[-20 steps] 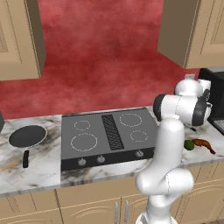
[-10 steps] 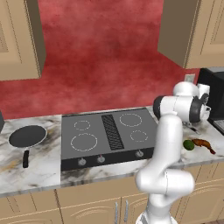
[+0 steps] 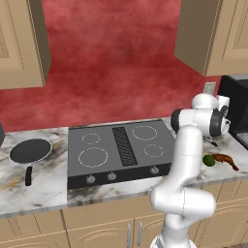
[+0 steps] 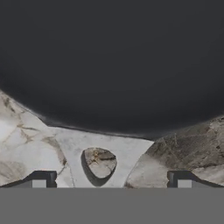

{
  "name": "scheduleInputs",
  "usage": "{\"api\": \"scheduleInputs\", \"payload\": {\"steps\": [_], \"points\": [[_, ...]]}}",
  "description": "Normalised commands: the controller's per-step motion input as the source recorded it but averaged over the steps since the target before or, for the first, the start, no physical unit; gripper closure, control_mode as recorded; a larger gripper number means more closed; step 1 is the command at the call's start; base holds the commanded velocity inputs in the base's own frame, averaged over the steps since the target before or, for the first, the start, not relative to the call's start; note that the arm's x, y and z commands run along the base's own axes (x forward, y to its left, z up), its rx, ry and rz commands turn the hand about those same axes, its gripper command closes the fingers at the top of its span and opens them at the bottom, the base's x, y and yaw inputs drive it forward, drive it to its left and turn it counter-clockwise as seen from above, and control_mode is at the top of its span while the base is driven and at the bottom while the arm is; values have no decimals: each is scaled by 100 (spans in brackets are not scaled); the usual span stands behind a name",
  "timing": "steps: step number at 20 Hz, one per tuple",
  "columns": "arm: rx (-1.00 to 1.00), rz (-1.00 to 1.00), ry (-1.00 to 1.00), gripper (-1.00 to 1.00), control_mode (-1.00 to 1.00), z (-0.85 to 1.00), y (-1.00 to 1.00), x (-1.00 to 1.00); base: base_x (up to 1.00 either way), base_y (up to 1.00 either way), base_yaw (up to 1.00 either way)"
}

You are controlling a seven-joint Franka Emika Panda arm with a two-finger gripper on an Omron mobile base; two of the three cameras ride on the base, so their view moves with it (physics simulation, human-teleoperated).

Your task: Place both pans onto different burners. Then place the lime and the chicken drumstick on different pans.

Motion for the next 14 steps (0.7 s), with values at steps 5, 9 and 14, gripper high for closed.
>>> {"api": "scheduleInputs", "payload": {"steps": [5, 9, 14], "points": [[0, 0, 1, -100, -100, -22, 0, 8, 0, 0, 0], [0, 0, 1, -100, -100, -14, 0, 0, 0, 0, 0], [0, 0, 1, -100, -100, -2, 0, 0, 0, 0, 0]]}}
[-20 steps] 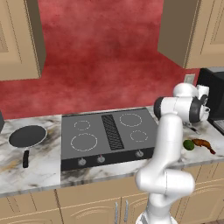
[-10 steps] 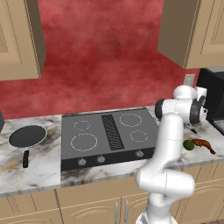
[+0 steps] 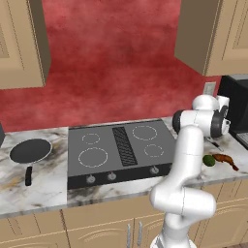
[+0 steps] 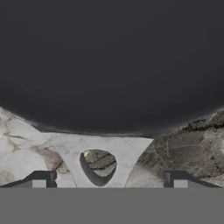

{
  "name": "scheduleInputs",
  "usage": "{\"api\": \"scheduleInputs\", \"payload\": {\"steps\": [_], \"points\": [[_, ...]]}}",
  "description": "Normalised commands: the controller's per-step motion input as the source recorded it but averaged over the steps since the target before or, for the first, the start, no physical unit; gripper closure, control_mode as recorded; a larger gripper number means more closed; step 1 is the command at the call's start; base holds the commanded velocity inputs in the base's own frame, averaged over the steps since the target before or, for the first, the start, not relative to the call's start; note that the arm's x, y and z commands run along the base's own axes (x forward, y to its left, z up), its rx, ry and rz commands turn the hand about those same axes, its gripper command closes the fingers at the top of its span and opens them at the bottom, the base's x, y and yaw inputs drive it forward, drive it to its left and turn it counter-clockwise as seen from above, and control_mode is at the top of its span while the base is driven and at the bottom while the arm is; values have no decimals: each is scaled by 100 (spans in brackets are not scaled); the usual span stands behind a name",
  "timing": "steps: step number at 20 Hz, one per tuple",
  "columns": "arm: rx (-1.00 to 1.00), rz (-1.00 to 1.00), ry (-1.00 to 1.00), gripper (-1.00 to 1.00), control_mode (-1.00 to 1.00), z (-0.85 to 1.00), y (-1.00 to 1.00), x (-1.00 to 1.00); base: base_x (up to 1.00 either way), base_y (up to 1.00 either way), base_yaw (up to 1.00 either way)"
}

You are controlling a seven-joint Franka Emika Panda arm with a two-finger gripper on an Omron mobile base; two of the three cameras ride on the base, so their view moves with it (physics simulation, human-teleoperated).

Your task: Place both pans onto different burners. Then place the lime and the chicken drumstick on different pans.

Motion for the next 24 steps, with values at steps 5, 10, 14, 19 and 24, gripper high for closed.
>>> {"api": "scheduleInputs", "payload": {"steps": [5, 10, 14, 19, 24], "points": [[0, 0, 0, -100, -100, 0, 0, -2, 0, 0, 0], [0, 0, 0, -100, -100, 0, 0, -11, 0, 0, 0], [0, 0, 0, -100, -100, -4, 1, -4, 0, 0, 0], [0, 0, 0, -100, -100, -11, 4, -9, 0, 0, 0], [-3, 0, 0, -100, -100, -19, 18, -2, 0, 0, 0]]}}
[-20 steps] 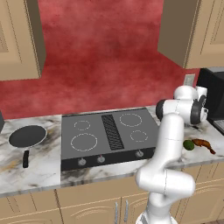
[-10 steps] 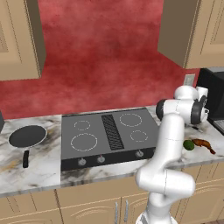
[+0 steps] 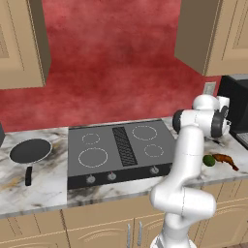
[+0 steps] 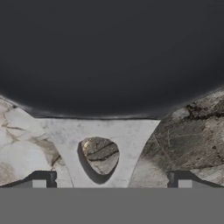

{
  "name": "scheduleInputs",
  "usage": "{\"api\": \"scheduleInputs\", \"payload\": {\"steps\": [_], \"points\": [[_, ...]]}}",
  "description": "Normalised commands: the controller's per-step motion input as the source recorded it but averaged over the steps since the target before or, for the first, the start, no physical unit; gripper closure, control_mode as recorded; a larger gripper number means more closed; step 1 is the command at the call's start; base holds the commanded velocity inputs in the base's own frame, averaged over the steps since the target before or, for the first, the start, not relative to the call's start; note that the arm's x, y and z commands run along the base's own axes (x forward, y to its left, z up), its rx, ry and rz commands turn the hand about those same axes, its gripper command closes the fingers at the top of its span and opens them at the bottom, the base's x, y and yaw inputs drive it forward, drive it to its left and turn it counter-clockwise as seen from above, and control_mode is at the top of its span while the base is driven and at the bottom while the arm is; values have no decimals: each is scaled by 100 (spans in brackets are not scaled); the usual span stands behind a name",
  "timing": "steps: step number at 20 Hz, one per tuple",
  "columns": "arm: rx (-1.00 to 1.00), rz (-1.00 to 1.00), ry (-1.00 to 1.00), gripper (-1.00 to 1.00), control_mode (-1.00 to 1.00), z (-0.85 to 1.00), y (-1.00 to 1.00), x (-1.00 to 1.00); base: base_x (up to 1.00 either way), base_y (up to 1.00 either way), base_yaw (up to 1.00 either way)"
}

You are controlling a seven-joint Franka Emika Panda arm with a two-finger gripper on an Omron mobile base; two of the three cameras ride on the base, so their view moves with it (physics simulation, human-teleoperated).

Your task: Place both pans onto different burners. Then place the lime and the chicken drumstick on different pans.

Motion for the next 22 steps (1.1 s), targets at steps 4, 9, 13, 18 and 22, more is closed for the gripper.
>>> {"api": "scheduleInputs", "payload": {"steps": [4, 9, 13, 18, 22], "points": [[-3, 2, 0, -100, -100, -28, 11, 0, 0, 0, 0], [-4, 1, 0, 100, -100, -38, 14, 0, 0, 0, 0], [-1, 0, 0, 100, -100, -14, 9, 0, 0, 0, 0], [0, 0, 0, 100, -100, 0, -1, 0, 0, 0, 0], [0, 0, 0, 100, -100, 0, 0, 0, 0, 0, 0]]}}
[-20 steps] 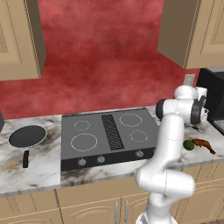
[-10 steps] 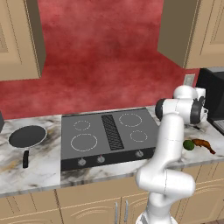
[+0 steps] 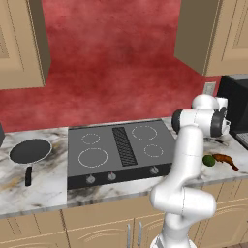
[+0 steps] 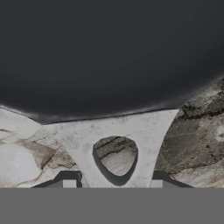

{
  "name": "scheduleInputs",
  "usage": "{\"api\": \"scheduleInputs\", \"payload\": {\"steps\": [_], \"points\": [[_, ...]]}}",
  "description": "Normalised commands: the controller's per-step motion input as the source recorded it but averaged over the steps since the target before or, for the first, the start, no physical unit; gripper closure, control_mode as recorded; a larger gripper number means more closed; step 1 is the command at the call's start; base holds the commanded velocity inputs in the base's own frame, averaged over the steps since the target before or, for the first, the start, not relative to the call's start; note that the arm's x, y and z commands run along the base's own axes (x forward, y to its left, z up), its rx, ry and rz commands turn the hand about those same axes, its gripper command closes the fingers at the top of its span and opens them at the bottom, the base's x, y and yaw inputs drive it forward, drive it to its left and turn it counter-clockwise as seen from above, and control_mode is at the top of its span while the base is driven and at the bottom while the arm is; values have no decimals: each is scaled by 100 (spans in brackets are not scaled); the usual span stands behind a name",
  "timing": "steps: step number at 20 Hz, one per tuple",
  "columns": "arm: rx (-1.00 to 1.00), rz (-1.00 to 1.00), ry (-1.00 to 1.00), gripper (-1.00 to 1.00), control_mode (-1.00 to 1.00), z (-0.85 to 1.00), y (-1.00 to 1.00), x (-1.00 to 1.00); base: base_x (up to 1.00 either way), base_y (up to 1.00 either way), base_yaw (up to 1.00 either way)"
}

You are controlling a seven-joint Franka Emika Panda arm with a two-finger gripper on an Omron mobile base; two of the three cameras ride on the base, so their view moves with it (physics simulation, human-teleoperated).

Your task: Place both pans onto different burners. Then place the lime and the chicken drumstick on different pans.

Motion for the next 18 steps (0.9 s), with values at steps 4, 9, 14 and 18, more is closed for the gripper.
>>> {"api": "scheduleInputs", "payload": {"steps": [4, 9, 14, 18], "points": [[0, 0, 0, 100, -100, 0, 0, 0, 0, 0, 0], [0, 0, -3, 100, -100, 8, 5, -11, 0, 0, 0], [0, 3, -7, 100, -100, 22, 16, -28, 0, 0, 0], [-2, 8, -3, 100, -100, 23, 32, -32, 0, 0, 0]]}}
